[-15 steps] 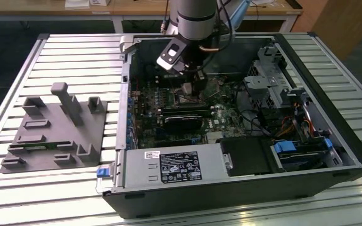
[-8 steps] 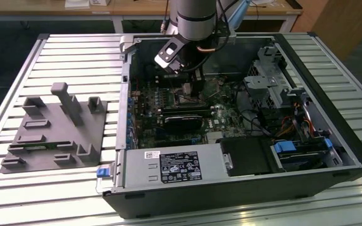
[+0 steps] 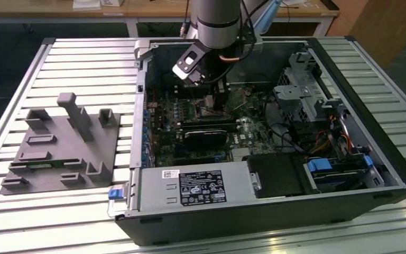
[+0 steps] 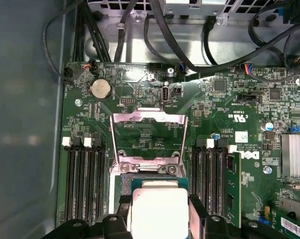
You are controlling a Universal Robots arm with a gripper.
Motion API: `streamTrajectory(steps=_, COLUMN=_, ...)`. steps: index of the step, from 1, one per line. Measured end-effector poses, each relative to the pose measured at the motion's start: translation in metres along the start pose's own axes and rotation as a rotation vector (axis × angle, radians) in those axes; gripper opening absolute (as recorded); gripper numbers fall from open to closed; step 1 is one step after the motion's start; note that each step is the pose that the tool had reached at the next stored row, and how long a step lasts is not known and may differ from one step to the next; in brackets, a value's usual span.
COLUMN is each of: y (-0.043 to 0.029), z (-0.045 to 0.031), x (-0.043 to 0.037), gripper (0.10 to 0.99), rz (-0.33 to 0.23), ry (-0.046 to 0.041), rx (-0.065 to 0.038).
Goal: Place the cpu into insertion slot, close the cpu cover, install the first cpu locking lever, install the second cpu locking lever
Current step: 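Place the cpu into insertion slot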
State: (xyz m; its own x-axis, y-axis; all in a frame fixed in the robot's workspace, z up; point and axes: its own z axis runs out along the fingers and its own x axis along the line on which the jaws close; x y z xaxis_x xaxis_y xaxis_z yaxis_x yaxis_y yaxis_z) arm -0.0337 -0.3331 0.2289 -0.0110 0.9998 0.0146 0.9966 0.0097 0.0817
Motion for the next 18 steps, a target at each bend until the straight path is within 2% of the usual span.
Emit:
streamTrajectory(steps=5, y=-0.0017, z=0.0073, x=-0.0001, gripper=0.537, rz=0.0, ry=-0.0001, rx=-0.008)
streamTrajectory(steps=9, y=-0.0027, z=0.013, x=0.0, gripper=0.537, rz=0.0, ry=0.0, rx=-0.009)
streamTrajectory(steps=18, y=-0.0072, z=0.0167, x=0.0043, gripper=0.537, rz=0.0, ry=-0.0001, rx=-0.01)
